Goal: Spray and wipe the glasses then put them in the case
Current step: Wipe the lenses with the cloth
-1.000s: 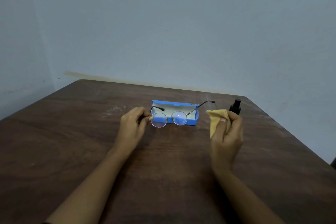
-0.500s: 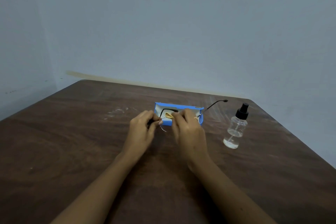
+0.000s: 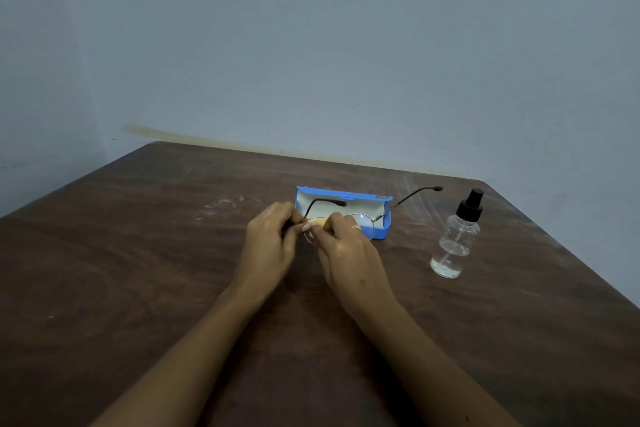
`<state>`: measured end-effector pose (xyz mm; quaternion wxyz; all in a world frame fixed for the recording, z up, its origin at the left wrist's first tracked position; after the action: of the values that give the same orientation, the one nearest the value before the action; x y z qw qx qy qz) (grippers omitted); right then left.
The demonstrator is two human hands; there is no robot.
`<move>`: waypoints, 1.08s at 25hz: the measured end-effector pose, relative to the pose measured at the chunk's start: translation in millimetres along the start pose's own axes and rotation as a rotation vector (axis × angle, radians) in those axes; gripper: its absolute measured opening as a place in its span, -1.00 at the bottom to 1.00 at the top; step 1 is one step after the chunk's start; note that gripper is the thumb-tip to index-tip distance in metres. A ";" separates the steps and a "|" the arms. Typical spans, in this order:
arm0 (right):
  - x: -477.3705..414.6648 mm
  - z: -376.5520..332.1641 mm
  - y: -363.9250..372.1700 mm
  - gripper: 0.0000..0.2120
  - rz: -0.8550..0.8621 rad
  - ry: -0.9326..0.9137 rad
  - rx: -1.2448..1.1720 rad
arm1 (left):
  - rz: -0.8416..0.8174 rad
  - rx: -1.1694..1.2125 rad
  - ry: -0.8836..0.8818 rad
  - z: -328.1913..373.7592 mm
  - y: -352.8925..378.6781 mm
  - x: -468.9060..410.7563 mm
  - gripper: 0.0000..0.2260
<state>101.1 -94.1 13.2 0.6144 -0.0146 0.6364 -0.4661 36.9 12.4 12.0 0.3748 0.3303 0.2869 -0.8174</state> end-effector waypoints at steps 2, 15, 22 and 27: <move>3.3 0.9 -2.2 -0.86 0.022 -0.033 0.009 | 0.014 0.011 -0.010 0.1 -2.0 -0.4 -0.83; 0.4 -0.9 -10.9 -0.84 -0.009 0.184 0.059 | -0.051 -0.070 0.051 1.9 2.9 -1.1 -0.76; 1.2 5.6 4.7 -0.73 -0.145 0.128 -0.229 | -0.082 -0.095 0.051 1.2 7.2 -0.5 -0.79; 2.1 4.0 -2.2 -0.79 -0.120 0.057 -0.189 | -0.040 -0.059 0.060 7.1 5.4 0.1 -0.83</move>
<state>102.6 -98.8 13.7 0.5629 -0.0974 0.6928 -0.4400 38.8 4.2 15.1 0.3591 0.3376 0.3283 -0.8058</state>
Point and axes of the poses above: each hand's wrist, its own x-axis away from the middle knuckle, its own y-axis out of the palm, z = x × y, the point moved 2 cm from there along -x, towards the middle knuckle, and after that the axes turned 14 degrees about x, right-handed, at the moved point
